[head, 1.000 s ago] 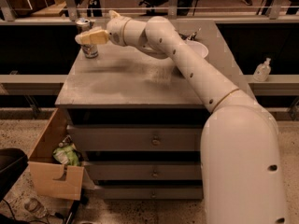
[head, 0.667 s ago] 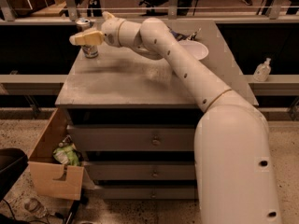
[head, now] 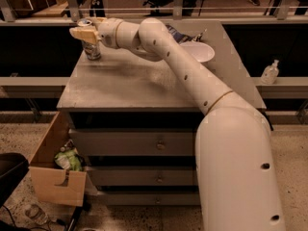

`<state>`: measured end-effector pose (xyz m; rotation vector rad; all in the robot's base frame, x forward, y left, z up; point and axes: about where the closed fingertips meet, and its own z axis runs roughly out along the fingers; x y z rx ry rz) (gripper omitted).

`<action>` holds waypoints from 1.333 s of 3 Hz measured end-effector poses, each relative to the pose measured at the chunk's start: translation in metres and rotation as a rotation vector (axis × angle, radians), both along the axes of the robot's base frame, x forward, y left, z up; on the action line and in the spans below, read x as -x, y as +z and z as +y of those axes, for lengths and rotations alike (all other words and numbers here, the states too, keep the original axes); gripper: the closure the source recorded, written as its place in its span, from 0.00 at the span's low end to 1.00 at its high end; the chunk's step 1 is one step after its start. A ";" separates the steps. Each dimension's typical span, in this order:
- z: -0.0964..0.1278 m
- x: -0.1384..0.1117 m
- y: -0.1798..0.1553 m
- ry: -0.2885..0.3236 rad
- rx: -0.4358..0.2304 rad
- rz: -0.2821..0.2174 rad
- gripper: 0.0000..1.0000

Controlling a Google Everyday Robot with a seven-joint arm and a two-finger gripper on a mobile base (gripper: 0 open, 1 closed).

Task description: Pick redbull can

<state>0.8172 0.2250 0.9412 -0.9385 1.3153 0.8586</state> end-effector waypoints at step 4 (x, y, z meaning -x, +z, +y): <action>0.010 0.005 0.006 0.026 -0.017 -0.005 1.00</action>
Offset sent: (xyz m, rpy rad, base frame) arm -0.0010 0.0029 -0.0003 0.0002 0.0007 0.0039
